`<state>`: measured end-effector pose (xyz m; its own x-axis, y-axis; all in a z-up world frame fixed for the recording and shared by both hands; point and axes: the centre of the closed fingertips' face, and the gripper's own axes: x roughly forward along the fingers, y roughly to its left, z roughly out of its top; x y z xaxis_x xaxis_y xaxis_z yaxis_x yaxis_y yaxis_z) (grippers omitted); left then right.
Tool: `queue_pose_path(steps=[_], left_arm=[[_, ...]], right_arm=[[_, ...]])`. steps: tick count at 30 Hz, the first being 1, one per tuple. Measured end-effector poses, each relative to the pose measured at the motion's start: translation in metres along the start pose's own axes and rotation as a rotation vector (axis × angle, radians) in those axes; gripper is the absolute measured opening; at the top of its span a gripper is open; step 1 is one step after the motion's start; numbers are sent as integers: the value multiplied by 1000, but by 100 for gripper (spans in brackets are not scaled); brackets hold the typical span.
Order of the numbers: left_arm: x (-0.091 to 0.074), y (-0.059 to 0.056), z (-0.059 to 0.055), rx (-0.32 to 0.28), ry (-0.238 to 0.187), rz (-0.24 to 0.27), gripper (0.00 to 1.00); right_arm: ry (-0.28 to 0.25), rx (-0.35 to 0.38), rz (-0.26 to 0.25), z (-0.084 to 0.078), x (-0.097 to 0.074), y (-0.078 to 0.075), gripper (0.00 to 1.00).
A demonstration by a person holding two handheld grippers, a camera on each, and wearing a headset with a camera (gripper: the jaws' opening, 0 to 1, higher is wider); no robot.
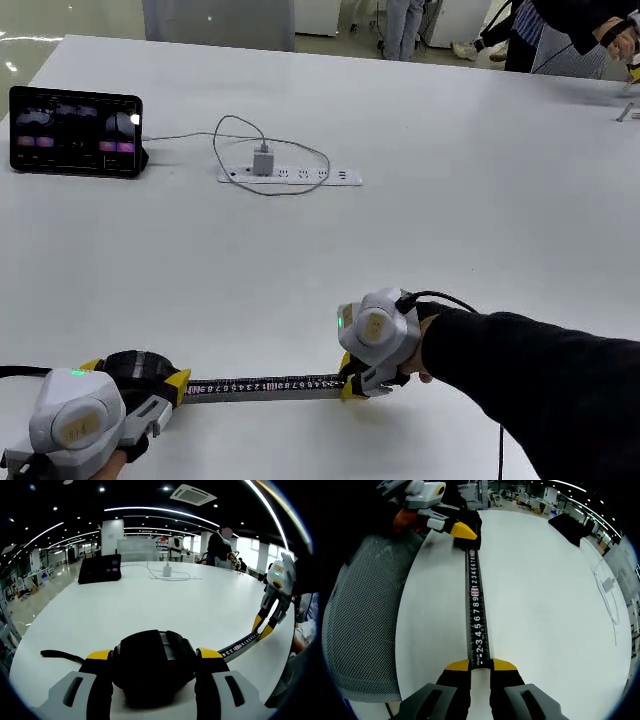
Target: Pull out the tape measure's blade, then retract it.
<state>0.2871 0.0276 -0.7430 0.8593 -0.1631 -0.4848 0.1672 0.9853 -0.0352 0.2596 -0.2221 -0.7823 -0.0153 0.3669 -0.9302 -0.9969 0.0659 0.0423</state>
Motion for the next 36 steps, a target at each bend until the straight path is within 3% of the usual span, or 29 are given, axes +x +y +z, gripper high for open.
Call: queue_pose_path(steps=[36], left_arm=[[0,0,1,2,2,-6,62]], right_arm=[[11,5,-3,9,4,1,10]])
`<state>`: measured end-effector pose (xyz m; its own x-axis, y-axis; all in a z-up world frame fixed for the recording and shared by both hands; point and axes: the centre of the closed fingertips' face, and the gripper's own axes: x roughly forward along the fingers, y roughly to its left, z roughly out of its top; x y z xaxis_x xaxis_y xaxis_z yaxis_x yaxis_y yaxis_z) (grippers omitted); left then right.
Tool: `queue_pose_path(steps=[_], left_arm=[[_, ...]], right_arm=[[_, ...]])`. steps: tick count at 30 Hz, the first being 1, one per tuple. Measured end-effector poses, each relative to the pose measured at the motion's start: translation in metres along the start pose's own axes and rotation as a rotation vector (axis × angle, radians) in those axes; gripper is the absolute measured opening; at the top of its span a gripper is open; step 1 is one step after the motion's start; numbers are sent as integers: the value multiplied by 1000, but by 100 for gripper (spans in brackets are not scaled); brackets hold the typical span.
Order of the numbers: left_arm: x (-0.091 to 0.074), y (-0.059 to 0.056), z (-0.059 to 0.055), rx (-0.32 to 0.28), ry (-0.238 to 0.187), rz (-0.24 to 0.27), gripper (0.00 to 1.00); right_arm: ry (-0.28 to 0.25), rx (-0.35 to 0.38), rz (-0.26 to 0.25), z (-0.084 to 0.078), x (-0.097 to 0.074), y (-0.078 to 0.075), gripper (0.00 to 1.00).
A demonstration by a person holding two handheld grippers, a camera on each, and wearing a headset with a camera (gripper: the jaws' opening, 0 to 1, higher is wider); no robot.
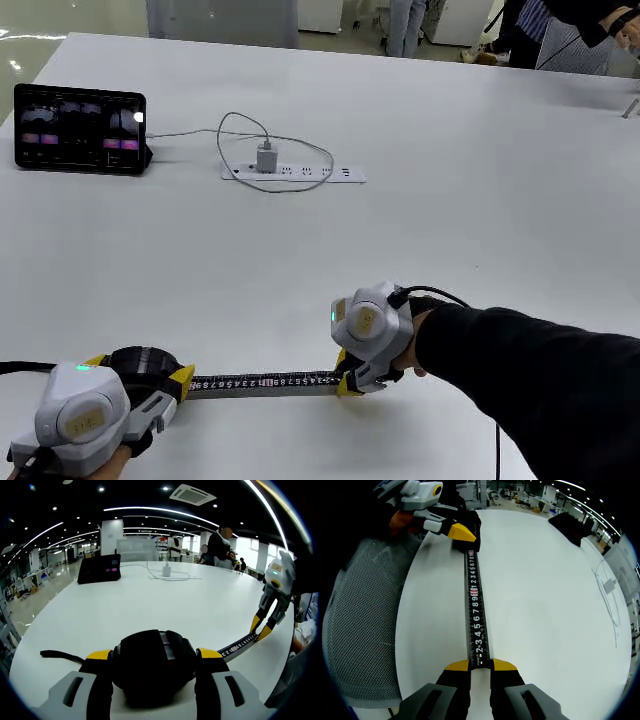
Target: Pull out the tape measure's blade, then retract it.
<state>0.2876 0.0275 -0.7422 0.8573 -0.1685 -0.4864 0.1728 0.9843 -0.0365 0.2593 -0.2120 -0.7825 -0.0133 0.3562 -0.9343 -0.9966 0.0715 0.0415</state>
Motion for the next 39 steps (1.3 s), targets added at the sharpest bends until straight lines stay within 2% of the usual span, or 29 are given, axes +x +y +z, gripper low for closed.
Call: queue_pose_path(steps=[16,24,39], left_arm=[[1,0,0,0,1,-1,62],[0,0,0,-1,2,-1,62],[1,0,0,3,3,-3,62]], right_arm=[[-2,4,-7,4,1,0,10],[-19,34,5,8,2,0,10],[-2,23,6,12,4,0,10]])
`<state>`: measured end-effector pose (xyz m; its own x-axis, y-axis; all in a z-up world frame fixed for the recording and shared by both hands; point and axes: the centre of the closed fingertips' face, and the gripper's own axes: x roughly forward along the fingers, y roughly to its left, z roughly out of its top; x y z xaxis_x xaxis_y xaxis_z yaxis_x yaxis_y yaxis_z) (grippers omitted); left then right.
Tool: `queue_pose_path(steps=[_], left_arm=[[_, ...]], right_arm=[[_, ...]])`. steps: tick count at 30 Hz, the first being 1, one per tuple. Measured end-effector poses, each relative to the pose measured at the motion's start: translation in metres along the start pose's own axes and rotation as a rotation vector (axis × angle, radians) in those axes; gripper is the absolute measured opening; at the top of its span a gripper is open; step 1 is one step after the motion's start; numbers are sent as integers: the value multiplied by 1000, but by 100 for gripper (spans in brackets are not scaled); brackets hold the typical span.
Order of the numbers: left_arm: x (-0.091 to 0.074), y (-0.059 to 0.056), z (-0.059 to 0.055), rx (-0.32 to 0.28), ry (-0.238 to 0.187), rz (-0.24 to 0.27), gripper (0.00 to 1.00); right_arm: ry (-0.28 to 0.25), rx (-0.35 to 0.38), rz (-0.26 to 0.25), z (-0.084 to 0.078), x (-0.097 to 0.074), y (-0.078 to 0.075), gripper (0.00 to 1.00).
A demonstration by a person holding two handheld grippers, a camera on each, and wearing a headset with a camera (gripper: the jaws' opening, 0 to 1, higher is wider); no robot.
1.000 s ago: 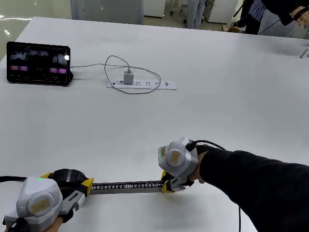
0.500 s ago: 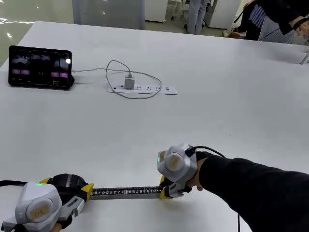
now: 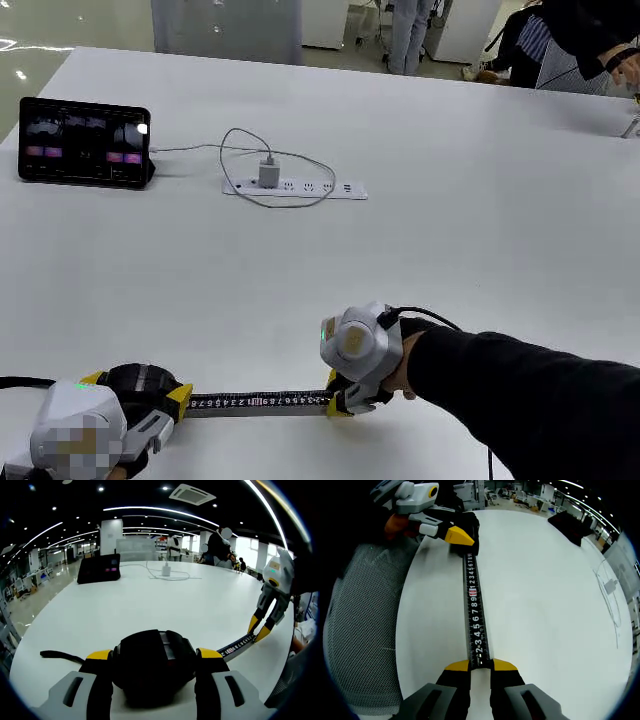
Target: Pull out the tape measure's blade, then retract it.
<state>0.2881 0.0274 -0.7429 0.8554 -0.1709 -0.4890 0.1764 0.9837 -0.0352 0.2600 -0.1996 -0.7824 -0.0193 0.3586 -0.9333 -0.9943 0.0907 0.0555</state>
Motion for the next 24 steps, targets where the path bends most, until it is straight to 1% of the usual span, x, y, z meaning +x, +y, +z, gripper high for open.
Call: queue_pose_path(steps=[11,13,17,20,24], left_arm=[[-1,0,0,5,3,-2,62],[0,0,0,6,2,-3,62],[-1,0,0,11,2,-8,62],[-1,0,0,13,4,-10,62],[-1,0,0,10,4,-11,62]], right_arm=[[-2,7,-3,3,1,0,10],[-2,35,-5,3,1,0,11],[-2,12,-5,4,2,0,11],[-9,34,2,5,2,0,11],[-18,33,4,7,2,1,10]])
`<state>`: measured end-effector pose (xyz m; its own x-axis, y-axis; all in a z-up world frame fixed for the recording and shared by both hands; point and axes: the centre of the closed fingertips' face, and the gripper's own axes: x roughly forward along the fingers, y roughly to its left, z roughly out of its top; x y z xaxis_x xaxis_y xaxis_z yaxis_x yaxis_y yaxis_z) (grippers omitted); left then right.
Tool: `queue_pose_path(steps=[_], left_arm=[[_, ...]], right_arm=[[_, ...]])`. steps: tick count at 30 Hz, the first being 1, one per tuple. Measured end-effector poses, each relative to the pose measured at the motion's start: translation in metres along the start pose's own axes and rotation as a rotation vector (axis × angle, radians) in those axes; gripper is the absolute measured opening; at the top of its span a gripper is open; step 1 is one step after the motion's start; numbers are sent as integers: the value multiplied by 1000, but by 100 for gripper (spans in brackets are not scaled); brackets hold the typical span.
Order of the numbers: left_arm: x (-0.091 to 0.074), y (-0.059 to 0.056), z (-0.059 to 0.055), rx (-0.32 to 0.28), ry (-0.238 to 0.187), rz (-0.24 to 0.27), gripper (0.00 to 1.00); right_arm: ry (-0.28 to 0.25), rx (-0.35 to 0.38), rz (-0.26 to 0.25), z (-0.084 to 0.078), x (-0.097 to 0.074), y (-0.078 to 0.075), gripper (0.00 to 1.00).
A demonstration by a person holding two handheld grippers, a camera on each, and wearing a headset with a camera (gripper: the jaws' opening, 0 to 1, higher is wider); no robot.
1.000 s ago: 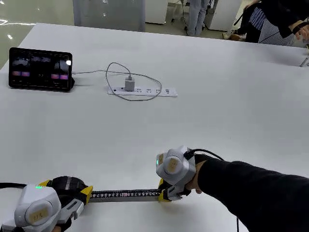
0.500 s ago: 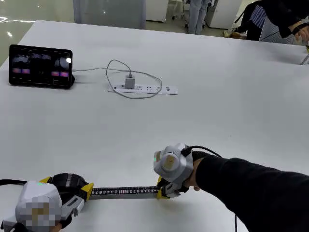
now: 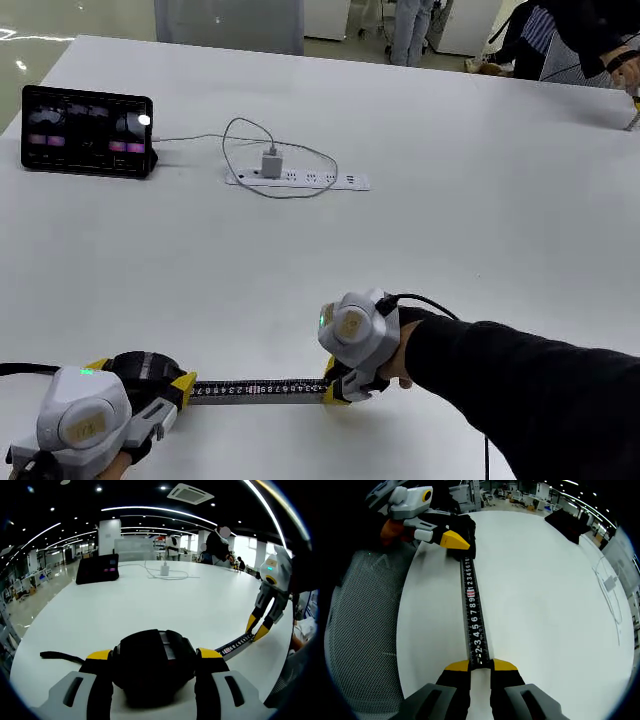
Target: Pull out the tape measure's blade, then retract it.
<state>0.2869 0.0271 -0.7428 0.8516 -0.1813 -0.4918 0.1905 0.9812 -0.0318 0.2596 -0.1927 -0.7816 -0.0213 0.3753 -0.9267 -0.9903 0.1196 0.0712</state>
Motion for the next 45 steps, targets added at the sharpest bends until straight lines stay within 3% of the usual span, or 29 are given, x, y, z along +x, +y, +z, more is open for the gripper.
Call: queue_pose_path(steps=[45], left_arm=[[0,0,0,-5,9,-3,61]], right_arm=[[-14,-49,-22,17,7,1,10]])
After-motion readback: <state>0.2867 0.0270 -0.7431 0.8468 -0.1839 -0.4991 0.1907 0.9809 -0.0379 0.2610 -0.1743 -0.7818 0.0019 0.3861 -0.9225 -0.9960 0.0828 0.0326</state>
